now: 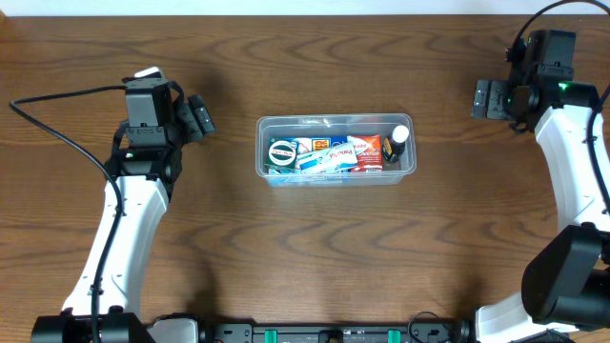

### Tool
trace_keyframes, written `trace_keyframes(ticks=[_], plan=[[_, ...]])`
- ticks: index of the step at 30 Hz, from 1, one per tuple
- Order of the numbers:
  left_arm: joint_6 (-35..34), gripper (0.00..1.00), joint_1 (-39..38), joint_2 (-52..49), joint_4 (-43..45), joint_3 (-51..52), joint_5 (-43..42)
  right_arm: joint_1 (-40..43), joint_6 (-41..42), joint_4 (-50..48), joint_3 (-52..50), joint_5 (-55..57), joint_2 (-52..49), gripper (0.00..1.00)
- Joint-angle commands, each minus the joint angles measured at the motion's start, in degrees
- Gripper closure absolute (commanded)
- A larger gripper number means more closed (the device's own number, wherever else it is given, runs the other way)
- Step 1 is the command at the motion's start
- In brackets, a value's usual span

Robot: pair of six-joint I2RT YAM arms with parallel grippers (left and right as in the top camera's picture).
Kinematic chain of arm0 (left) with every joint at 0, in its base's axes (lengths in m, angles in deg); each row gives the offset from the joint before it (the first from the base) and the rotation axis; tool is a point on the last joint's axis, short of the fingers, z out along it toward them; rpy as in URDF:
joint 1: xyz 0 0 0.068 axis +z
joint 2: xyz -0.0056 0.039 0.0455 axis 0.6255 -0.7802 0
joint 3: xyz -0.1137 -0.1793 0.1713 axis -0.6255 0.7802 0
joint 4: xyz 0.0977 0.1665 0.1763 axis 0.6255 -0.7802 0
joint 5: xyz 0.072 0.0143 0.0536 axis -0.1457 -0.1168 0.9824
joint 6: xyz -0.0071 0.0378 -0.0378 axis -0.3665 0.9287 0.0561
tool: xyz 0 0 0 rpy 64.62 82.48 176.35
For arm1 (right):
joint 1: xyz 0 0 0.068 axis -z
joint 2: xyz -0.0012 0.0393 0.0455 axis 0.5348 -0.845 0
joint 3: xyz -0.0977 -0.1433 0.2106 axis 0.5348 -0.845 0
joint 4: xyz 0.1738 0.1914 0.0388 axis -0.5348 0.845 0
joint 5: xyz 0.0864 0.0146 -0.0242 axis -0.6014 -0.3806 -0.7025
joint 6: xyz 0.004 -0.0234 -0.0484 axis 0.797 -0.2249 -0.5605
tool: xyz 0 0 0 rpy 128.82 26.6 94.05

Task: Pack container

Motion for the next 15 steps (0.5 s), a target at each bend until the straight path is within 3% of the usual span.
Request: trace_keyframes(ticks=[1,5,9,15], plan=[[0.52,0.02,0.24,0.42,-0.11,-1.09,0.68,0.04,0.72,0.13,0.81,-0.02,0.87,0.01],[0.52,0.02,0.24,0.42,-0.11,-1.09,0.68,0.00,0.74,0.13,0.81,-0.02,2.82,0.01],[0.52,0.02,0.24,0.42,-0.11,-1.09,0.68,-0.07,-4.46,-0.09,0.81,4.74,7.23,0.01],[0.55,0.02,0.24,0.42,-0.11,-1.09,0.68,-1.79,-4.44,0.31,0.79,4.55,18.18,0.01]])
